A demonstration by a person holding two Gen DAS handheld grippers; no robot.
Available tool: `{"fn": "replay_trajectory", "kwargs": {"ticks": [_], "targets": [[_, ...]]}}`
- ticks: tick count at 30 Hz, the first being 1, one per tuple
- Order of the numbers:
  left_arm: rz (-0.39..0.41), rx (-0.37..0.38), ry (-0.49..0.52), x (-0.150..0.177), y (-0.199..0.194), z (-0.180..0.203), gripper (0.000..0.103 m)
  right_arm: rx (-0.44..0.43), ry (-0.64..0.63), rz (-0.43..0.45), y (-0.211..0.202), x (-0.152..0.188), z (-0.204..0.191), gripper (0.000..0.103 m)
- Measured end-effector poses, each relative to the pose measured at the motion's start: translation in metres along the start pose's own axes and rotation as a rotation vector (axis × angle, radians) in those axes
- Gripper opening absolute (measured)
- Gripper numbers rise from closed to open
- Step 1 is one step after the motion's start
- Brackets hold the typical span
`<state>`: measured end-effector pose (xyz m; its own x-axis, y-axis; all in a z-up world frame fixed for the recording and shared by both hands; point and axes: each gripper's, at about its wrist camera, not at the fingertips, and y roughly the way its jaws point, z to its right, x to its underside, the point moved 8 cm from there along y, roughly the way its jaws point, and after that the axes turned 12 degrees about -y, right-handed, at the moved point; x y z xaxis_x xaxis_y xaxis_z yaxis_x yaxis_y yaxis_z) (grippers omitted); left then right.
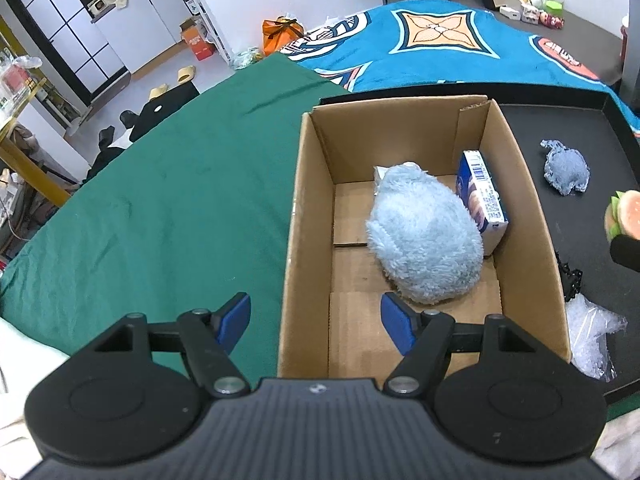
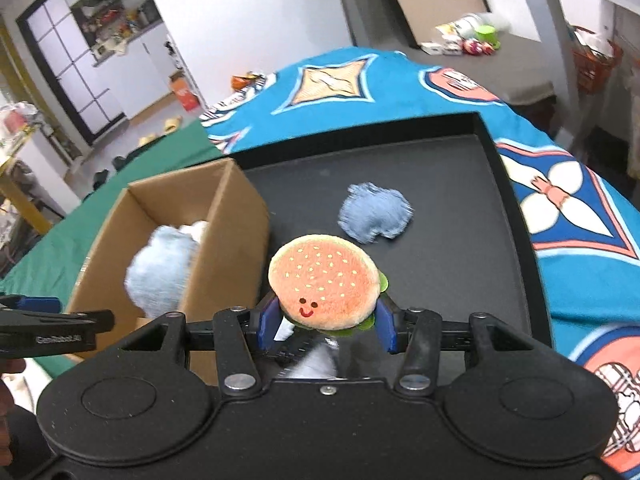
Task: Organize soft objects
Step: 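Carry the burger squishy with the right gripper into the box and release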
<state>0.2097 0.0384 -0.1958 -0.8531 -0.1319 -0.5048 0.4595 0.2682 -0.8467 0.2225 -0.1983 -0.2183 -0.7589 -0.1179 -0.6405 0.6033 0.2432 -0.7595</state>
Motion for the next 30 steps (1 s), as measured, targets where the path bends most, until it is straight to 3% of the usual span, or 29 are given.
{"fn": "replay_trajectory", "kwargs": {"ticks": [18,27,30], "targets": [[-0.002,0.094,-0.055,0.002,0.006,-0.02,0.067,-0.095,-0.05,0.086,-0.013,-0.023,-0.054,0.048],[-0.009,0.141,-0.099,0.002,0.012,-0.027,0.047,-0.089,-0.121,0.089,-0.011,-0.035,-0.083,0.048],[-0.012,0.125,-0.106,0.005,0.015,-0.03,0.038,-0.141,-0.103,0.069,-0.011,-0.04,-0.095,0.048]]}}
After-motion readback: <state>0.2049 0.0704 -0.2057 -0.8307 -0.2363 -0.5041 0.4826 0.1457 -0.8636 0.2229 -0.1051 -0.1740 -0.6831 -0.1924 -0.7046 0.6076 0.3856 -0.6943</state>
